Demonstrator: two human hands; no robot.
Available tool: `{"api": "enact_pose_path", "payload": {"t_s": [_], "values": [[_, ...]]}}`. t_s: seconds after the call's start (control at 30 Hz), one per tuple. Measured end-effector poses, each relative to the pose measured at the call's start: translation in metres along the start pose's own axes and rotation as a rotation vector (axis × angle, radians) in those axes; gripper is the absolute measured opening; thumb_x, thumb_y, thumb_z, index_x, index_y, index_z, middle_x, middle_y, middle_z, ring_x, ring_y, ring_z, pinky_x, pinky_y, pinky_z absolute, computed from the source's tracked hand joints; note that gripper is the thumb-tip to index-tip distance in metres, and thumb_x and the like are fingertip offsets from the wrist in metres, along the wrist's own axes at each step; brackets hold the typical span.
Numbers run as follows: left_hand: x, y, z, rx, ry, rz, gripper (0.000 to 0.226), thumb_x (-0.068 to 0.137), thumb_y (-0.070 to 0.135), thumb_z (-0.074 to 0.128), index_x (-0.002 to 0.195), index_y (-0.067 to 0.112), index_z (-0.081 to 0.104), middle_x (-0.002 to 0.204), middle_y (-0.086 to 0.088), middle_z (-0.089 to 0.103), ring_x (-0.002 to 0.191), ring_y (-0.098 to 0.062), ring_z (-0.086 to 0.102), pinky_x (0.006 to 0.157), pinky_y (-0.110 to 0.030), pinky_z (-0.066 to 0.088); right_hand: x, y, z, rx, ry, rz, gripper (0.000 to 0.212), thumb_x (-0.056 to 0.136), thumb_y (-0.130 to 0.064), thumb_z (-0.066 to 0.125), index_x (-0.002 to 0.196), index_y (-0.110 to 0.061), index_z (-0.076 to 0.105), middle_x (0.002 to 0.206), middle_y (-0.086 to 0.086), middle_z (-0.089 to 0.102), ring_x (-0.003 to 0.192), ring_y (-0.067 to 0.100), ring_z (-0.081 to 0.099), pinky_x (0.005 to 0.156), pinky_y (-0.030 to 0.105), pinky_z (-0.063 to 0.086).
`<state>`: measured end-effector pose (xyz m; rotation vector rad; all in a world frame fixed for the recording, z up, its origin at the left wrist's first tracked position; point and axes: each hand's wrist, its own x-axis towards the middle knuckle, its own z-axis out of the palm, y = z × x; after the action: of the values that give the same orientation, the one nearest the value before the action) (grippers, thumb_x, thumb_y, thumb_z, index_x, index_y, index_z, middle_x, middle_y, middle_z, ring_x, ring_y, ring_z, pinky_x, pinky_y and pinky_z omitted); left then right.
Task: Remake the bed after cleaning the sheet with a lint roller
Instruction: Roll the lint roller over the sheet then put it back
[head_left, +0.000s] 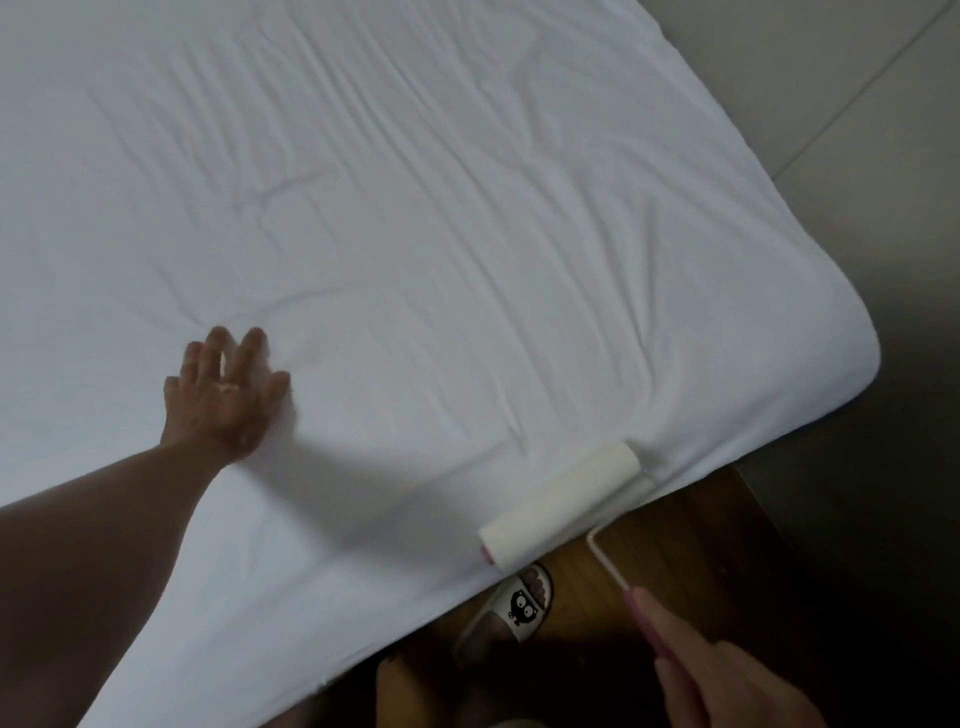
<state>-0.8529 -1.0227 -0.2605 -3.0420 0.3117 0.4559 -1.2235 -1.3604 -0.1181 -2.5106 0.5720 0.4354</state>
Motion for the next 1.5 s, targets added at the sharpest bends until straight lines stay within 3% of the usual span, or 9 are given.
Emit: {"api": "enact_pose_path", "payload": {"t_s": [0.07,0.17,0.3,0.47,0.6,0.7,0.83,1.0,1.5], "values": [[0.009,-0.008,0.003,0.001,0.003,-0.013,0.066,0.094,0.069,0.024,0.149,0.035,0.020,0.159,-0.012,0.017,0.144,-0.039,0.019,0.106,-0.065,0.030,0.007,-0.025,0.015,0.057,-0.006,-0.048,0.071,0.080,-0.039,0.053,0.144,-0.059,0.030,0.052,-0.013,0.041,0.035,0.004,0.037,0.040,0.011,0.038],[0.020,-0.024,0.003,0.010,0.007,-0.044,0.073,0.091,0.073,0.015,0.154,0.037,0.010,0.165,-0.011,0.006,0.151,-0.036,0.006,0.114,-0.063,0.016,0.024,-0.053,0.050,0.073,0.025,-0.007,0.050,0.082,-0.034,0.048,0.129,-0.050,0.055,0.056,-0.009,0.043,0.032,0.012,0.026,0.036,0.012,0.037],[0.038,-0.050,0.000,0.031,0.008,-0.031,0.076,0.089,0.078,0.010,0.155,0.041,0.001,0.167,-0.007,-0.002,0.152,-0.032,-0.001,0.115,-0.064,0.010,0.044,-0.075,0.083,-0.001,0.065,0.030,0.053,0.083,-0.028,0.049,0.131,-0.048,0.049,0.055,-0.008,0.038,0.033,0.012,0.021,0.038,0.012,0.032],[0.065,-0.076,-0.005,0.010,0.010,-0.049,0.078,0.088,0.080,0.007,0.156,0.040,-0.002,0.167,-0.006,-0.004,0.153,-0.031,-0.004,0.114,-0.065,0.007,0.080,-0.113,0.084,-0.027,0.067,0.039,0.042,0.085,-0.030,0.045,0.113,-0.034,0.075,0.053,-0.005,0.039,0.031,0.017,0.033,0.040,0.010,0.029],[0.086,-0.091,-0.006,-0.010,0.008,-0.056,0.081,0.086,0.083,0.006,0.155,0.042,-0.006,0.167,-0.004,-0.007,0.153,-0.029,-0.009,0.115,-0.065,0.003,0.110,-0.136,0.087,-0.042,0.034,0.121,0.043,0.086,-0.039,0.043,0.115,-0.037,0.074,0.050,-0.001,0.044,0.032,0.019,0.042,0.039,0.012,0.036],[0.105,-0.101,-0.010,-0.018,-0.002,-0.062,0.083,0.084,0.085,0.004,0.154,0.043,-0.010,0.167,-0.003,-0.010,0.153,-0.028,-0.013,0.116,-0.065,-0.001,0.133,-0.154,0.087,-0.108,0.083,0.117,0.041,0.083,-0.032,0.056,0.119,-0.047,0.069,0.049,-0.003,0.045,0.036,0.017,0.043,0.040,0.023,0.039],[0.134,-0.116,-0.019,-0.025,-0.014,-0.060,0.084,0.083,0.086,0.002,0.154,0.044,-0.011,0.167,-0.001,-0.012,0.153,-0.029,-0.013,0.116,-0.065,-0.001,0.179,-0.181,0.083,-0.046,0.052,0.192,0.052,0.098,-0.041,0.042,0.131,-0.077,0.024,0.080,-0.009,0.057,0.078,0.014,0.060,0.069,0.027,0.047],[0.178,-0.140,-0.032,-0.016,-0.027,-0.072,0.087,0.080,0.088,-0.001,0.154,0.044,-0.011,0.167,-0.002,-0.012,0.153,-0.029,-0.012,0.115,-0.067,0.001,0.237,-0.233,0.070,-0.040,-0.038,0.229,0.045,0.101,-0.043,0.035,0.142,-0.059,0.029,0.101,-0.011,0.064,0.099,0.017,0.062,0.088,0.032,0.051],[0.250,-0.164,-0.049,-0.085,-0.024,-0.019,0.088,0.077,0.092,0.001,0.151,0.049,-0.016,0.165,-0.006,-0.019,0.151,-0.034,-0.018,0.111,-0.073,-0.004,0.385,-0.332,0.050,-0.044,0.049,0.145,0.037,0.103,-0.029,0.040,0.138,-0.037,0.050,0.125,-0.009,0.066,0.116,0.024,0.057,0.096,0.035,0.046]]}}
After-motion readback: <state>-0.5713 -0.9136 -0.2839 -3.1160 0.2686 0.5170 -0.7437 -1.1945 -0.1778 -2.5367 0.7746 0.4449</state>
